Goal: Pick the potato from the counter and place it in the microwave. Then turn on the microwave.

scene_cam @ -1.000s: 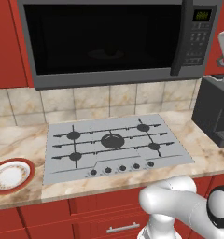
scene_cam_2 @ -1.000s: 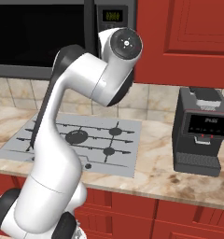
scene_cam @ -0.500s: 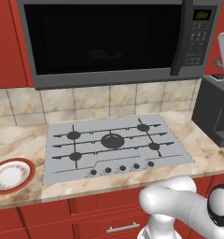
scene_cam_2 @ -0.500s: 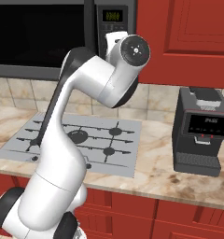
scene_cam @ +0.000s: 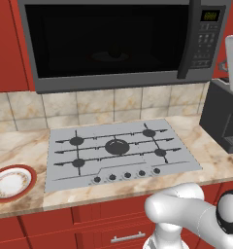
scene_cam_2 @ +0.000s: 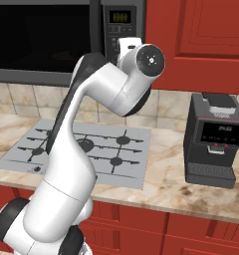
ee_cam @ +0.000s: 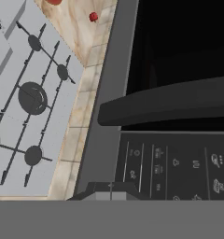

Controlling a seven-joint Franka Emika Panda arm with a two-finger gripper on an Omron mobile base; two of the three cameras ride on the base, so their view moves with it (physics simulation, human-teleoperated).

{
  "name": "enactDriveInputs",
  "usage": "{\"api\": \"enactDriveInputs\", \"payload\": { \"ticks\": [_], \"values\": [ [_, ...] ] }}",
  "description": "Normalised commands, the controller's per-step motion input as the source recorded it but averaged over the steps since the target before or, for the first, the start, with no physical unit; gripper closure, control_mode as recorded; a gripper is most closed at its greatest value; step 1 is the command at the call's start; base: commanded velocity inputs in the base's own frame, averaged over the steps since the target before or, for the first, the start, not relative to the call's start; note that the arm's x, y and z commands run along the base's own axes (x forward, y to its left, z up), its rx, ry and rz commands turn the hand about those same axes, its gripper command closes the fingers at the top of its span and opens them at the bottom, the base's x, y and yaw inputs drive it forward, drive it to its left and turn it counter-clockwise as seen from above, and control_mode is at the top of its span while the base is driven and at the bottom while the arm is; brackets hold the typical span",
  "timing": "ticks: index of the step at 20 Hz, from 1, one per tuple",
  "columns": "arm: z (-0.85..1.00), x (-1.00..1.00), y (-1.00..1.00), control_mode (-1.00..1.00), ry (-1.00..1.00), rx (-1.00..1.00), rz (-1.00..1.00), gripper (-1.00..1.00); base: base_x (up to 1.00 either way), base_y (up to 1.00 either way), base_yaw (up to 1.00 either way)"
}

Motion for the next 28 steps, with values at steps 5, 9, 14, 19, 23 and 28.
{"api": "enactDriveInputs", "payload": {
  "ticks": [5,9,14,19,23,28],
  "values": [
    [-0.02,0.17,0.02,-1.0,0.0,0.05,0.0,1.0,0.0,0.0,0.0],
    [-0.01,0.19,0.02,-1.0,0.0,0.04,0.0,1.0,0.0,0.0,0.0],
    [-0.06,0.21,0.01,-1.0,0.0,0.04,0.0,1.0,0.0,0.0,0.0],
    [-0.07,0.22,0.01,-1.0,0.0,0.04,0.0,1.0,0.0,0.0,0.0],
    [-0.07,0.24,0.02,-1.0,0.0,0.04,0.0,1.0,0.0,0.0,0.0],
    [-0.05,0.25,0.0,-1.0,0.0,0.04,0.0,1.0,0.0,0.0,0.0]
  ]
}}
